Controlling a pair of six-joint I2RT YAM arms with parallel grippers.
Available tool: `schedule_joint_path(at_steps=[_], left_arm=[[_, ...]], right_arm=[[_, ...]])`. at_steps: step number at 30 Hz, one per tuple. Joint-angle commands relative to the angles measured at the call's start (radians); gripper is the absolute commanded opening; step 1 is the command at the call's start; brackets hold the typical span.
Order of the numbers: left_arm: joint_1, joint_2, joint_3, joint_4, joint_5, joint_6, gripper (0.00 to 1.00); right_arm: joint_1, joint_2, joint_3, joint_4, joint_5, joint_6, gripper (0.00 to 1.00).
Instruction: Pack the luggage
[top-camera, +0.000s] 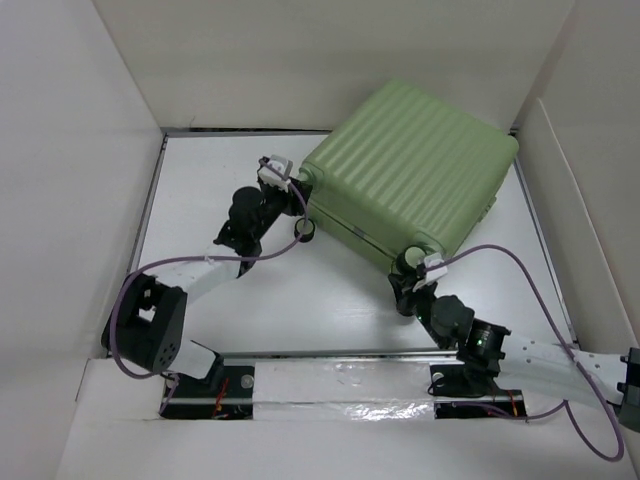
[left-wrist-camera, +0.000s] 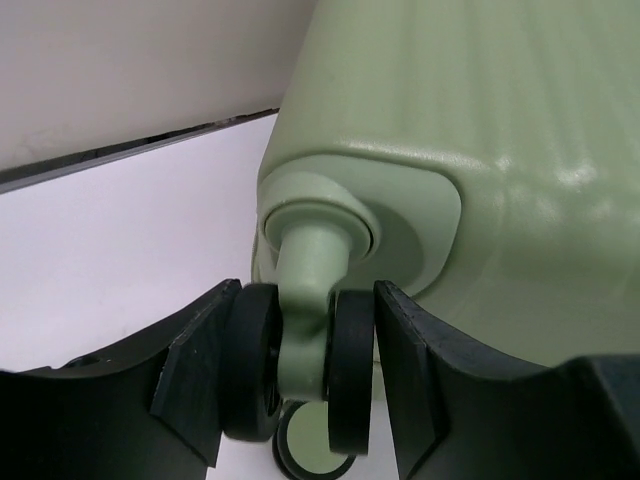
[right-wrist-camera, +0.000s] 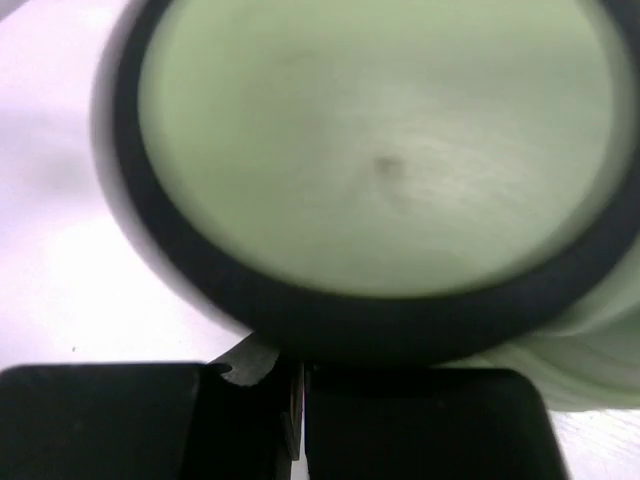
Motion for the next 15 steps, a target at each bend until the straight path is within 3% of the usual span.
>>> schedule_joint_path(at_steps=[1, 8, 15], left_arm=[[-0.089, -0.057, -0.131, 0.042, 0.088, -0.174, 0.0], [-0.294, -0.134, -0.165, 0.054, 0.115, -0.228, 0.0], [-0.321, -0.256, -0.262, 0.112, 0.165, -0.306, 0.0]], right_arm=[[-0.01, 0.035, 0.036, 0.059, -0.096, 0.005, 0.0], [-0.01, 0.442, 0.194, 0.271, -0.17, -0.039, 0.0], [-0.01, 0.701, 0.433, 0.403, -0.406, -0.082, 0.0]])
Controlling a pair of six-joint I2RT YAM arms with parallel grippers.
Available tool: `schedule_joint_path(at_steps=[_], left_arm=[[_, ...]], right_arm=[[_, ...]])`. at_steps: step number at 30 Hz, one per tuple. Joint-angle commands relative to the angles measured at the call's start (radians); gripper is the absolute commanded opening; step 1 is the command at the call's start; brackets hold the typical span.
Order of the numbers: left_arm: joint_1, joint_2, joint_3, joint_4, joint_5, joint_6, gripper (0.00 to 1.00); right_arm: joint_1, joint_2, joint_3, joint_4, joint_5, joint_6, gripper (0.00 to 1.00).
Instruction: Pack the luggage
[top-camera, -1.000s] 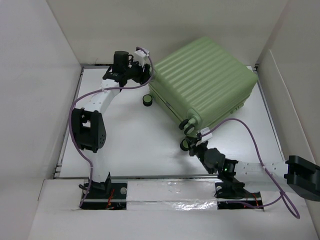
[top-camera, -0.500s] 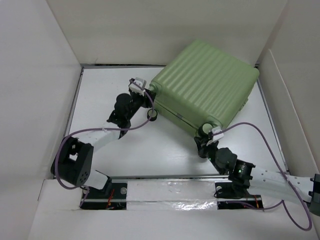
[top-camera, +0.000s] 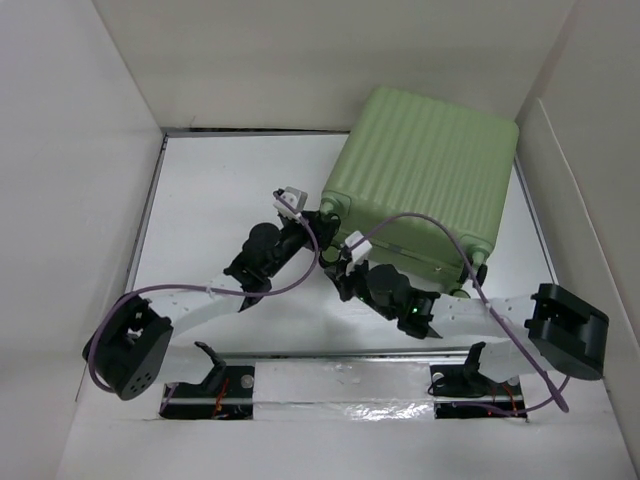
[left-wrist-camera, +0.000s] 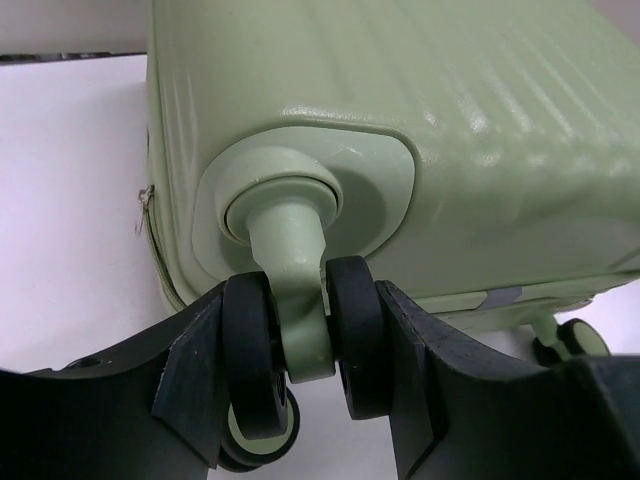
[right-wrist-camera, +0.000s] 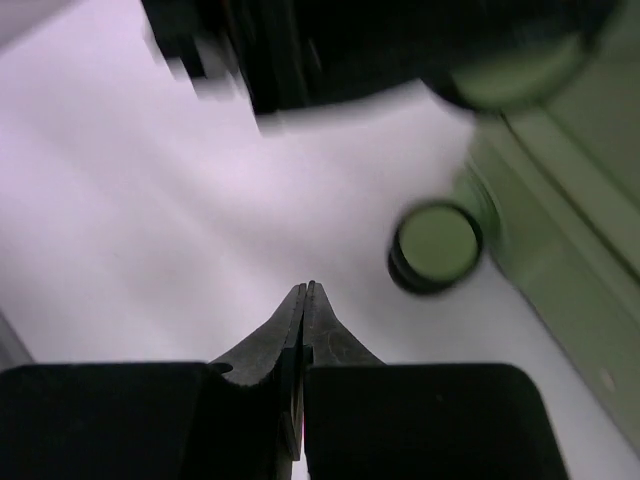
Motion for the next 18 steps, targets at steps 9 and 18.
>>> schedule_joint_path(at_steps=[9, 18], left_arm=[[-0.058, -0.306, -0.201, 0.051, 0.306, -0.189, 0.0], [-0.058, -0.384, -0.277, 0.018, 0.263, -0.182, 0.0]], right_arm=[[0.01, -0.219, -0.072, -0.067, 0.061, 0.053, 0.0], [-0.132, -0.798, -0.043, -0.654, 0.108, 0.061, 0.29]])
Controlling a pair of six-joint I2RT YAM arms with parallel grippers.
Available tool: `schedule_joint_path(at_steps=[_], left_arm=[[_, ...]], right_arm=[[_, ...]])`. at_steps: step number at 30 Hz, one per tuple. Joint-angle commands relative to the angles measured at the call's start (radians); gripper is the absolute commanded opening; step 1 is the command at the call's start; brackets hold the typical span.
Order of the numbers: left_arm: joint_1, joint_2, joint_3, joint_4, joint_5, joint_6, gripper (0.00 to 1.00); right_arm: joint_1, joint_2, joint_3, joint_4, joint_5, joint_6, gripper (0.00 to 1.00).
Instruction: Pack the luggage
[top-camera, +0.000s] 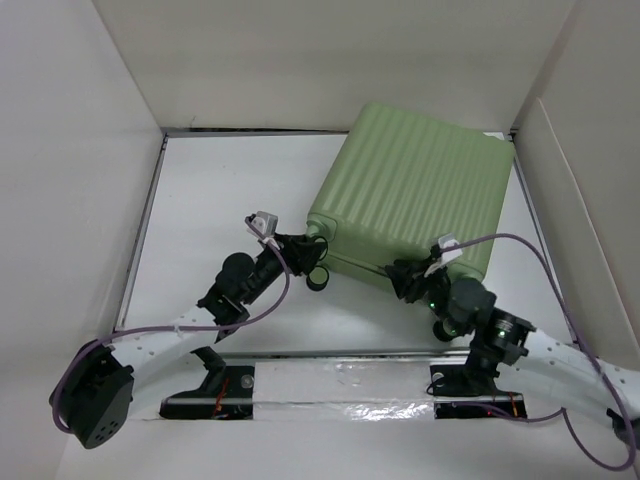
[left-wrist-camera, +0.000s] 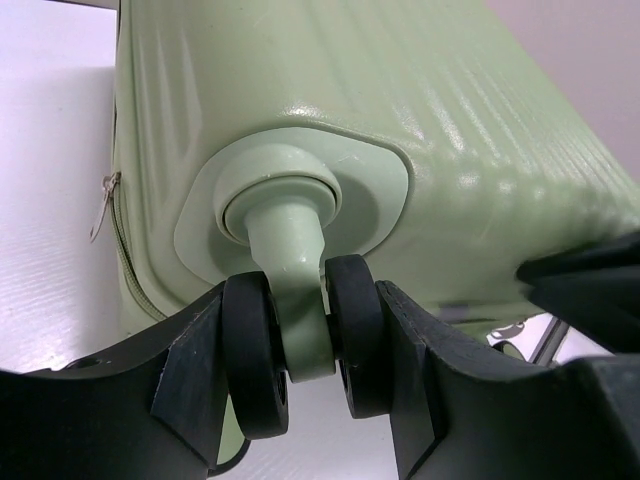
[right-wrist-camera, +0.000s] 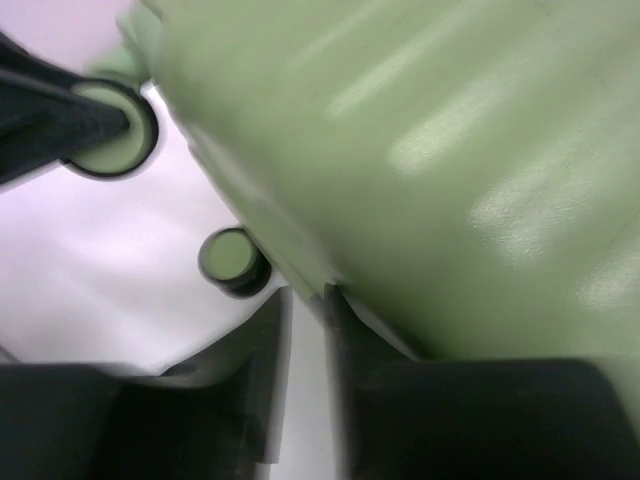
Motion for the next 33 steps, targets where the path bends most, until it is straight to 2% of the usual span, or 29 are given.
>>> schedule_joint_path(at_steps=[1, 3, 4, 7, 8, 11, 12, 14, 15, 16, 18, 21, 22, 24, 29, 33], left_arm=[[-0.05, -0.066, -0.048, 0.057, 0.225, 0.006, 0.0], [-0.05, -0.072, -0.049, 0.039, 0.217, 0.011, 0.0], [-0.05, -0.076, -0.051, 0.037, 0.217, 0.015, 0.0], [-0.05, -0.086, -0.052, 0.039, 0.214, 0.023, 0.0], [-0.05, -0.086, -0.052, 0.04, 0.215, 0.026, 0.0], [-0.05, -0.093, -0.051, 0.042, 0.226, 0.03, 0.0], [-0.05, -0.093, -0.049, 0.039, 0.226, 0.033, 0.0], [-0.05, -0.101, -0.051, 0.037, 0.22, 0.037, 0.0], [-0.05, -0.104, -0.052, 0.037, 0.218, 0.038, 0.0], [-0.05, -0.106, -0.056, 0.042, 0.226, 0.037, 0.0], [-0.05, -0.106, -0.063, 0.062, 0.24, 0.032, 0.0], [-0.05, -0.104, -0.078, 0.089, 0.263, 0.029, 0.0], [-0.05, -0.102, -0.083, 0.096, 0.267, 0.029, 0.0], [-0.05, -0.099, -0.089, 0.109, 0.277, 0.029, 0.0], [-0.059, -0.081, -0.085, 0.128, 0.297, 0.023, 0.0], [-0.059, -0.083, -0.077, 0.143, 0.315, 0.003, 0.0]], right_arm=[[-0.15, -0.068, 0.139, -0.227, -0.067, -0.083, 0.52], [-0.224, -0.004, 0.276, -0.307, -0.037, -0.085, 0.72], [-0.264, 0.014, 0.299, -0.329, -0.005, -0.09, 0.87], [-0.497, 0.053, 0.34, -0.282, -0.004, -0.125, 1.0], [-0.655, 0.066, 0.348, -0.266, -0.03, -0.128, 1.0], [-0.928, 0.142, 0.38, -0.214, -0.261, -0.101, 1.0], [-1.089, 0.164, 0.382, -0.199, -0.385, -0.084, 1.0], [-1.221, 0.221, 0.376, -0.132, -0.512, -0.036, 1.0], [-1.306, 0.244, 0.366, -0.093, -0.669, -0.022, 1.0], [-1.332, 0.276, 0.365, -0.031, -0.76, -0.004, 1.0], [-1.332, 0.385, 0.401, -0.029, -0.962, -0.004, 1.0], [-1.306, 0.475, 0.354, 0.092, -1.113, 0.042, 1.0], [-1.272, 0.495, 0.34, 0.19, -1.136, 0.089, 1.0], [-1.219, 0.575, 0.364, 0.228, -1.184, 0.091, 1.0], [-1.003, 0.742, 0.489, 0.279, -1.169, 0.093, 1.0], [-0.897, 0.875, 0.64, 0.278, -1.15, 0.102, 1.0]])
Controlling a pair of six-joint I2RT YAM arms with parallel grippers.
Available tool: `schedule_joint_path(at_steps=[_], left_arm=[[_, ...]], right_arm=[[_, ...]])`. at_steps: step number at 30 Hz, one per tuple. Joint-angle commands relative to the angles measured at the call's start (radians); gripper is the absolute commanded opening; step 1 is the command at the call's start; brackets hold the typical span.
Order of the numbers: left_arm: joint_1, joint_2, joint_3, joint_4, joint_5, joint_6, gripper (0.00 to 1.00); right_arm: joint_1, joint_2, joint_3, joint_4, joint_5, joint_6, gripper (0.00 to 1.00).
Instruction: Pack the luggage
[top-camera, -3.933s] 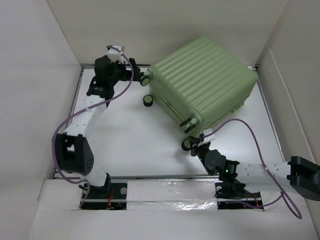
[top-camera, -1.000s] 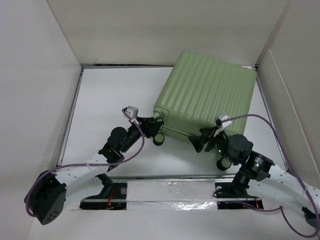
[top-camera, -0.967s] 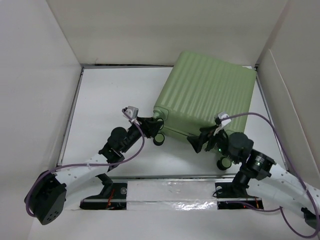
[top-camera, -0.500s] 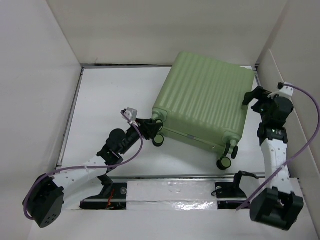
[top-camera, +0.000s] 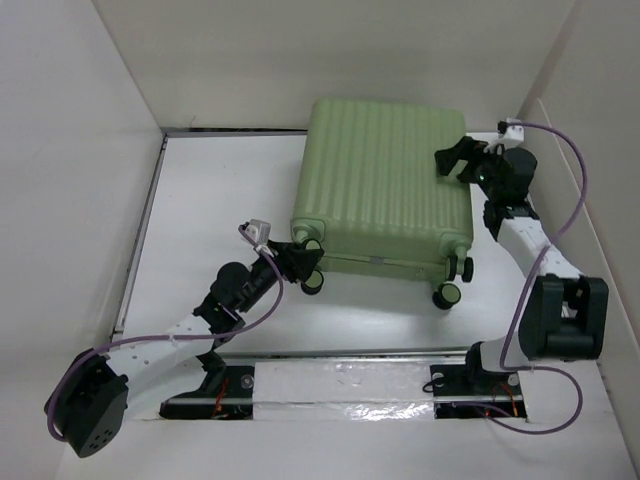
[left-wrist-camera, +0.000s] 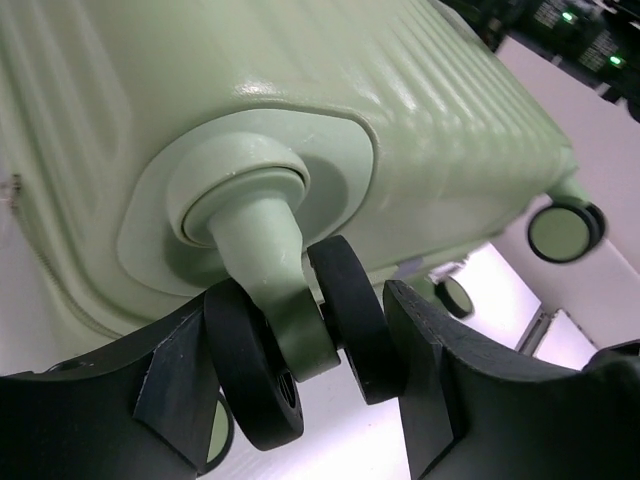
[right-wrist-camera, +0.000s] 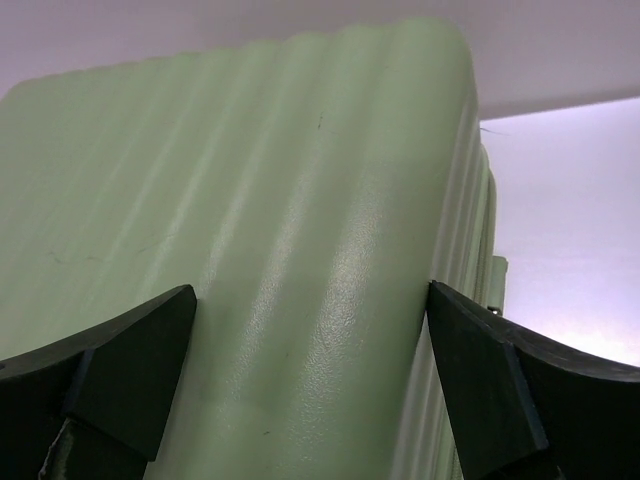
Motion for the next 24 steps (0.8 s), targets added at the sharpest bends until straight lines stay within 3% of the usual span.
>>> schedule_joint_path(at_steps=[1, 9, 14, 20, 24], left_arm=[[-0.05, -0.022, 0.001, 0.112, 0.327, 0.04, 0.0], [-0.05, -0.046, 0.019, 0.115, 0.364, 0.022, 0.0], [-0.05, -0.037, 0.031, 0.124, 0.368, 0.0, 0.0], [-0.05, -0.028, -0.005, 0.23, 0.318, -0.114, 0.0], [-0.05, -0.027, 0.034, 0.116, 0.27, -0.159, 0.0]], right_arm=[[0.239, 0.104, 0.106, 0.005, -0.306, 0.054, 1.0], [0.394, 0.33, 0.426, -0.056, -0.296, 0.048, 1.0], [0.417, 0.384, 0.634, -0.251, -0.237, -0.088, 1.0], [0.38, 0.269, 0.688, -0.286, -0.145, -0.159, 1.0], [0.4, 0.119, 0.656, -0.395, -0.067, -0.283, 1.0]])
